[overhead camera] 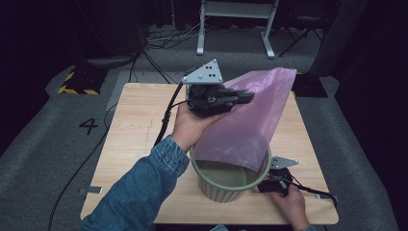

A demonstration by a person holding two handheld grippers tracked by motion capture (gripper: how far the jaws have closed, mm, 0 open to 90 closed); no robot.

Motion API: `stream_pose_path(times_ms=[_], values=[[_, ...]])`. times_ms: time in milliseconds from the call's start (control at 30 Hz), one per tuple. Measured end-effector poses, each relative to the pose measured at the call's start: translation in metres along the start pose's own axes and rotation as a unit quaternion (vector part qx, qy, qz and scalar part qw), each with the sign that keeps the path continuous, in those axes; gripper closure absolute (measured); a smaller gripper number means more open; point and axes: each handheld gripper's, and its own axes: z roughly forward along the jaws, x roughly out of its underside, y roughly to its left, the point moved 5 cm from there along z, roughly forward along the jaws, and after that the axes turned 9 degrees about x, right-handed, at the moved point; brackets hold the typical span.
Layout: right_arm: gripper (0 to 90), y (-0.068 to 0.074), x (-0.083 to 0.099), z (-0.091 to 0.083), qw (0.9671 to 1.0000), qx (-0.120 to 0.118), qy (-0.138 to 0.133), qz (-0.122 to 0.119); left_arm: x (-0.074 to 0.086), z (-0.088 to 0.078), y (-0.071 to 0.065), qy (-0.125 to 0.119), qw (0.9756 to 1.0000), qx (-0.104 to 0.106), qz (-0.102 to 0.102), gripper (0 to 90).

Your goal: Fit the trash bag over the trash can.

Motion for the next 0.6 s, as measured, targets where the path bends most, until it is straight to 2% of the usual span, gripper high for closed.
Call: stream_pose_path(times_ms=[367,600], values=[[20.6,0.0,0.0,0.0,1.0,0.0,0.0,0.0,0.028,-0.005,-0.001,0.017,0.9998,-0.008,-0.007,87.4],[20.6,0.0,0.0,0.0,1.0,0.0,0.0,0.0,0.044,-0.009,-0.003,0.028,0.9995,0.007,-0.008,87.5]])
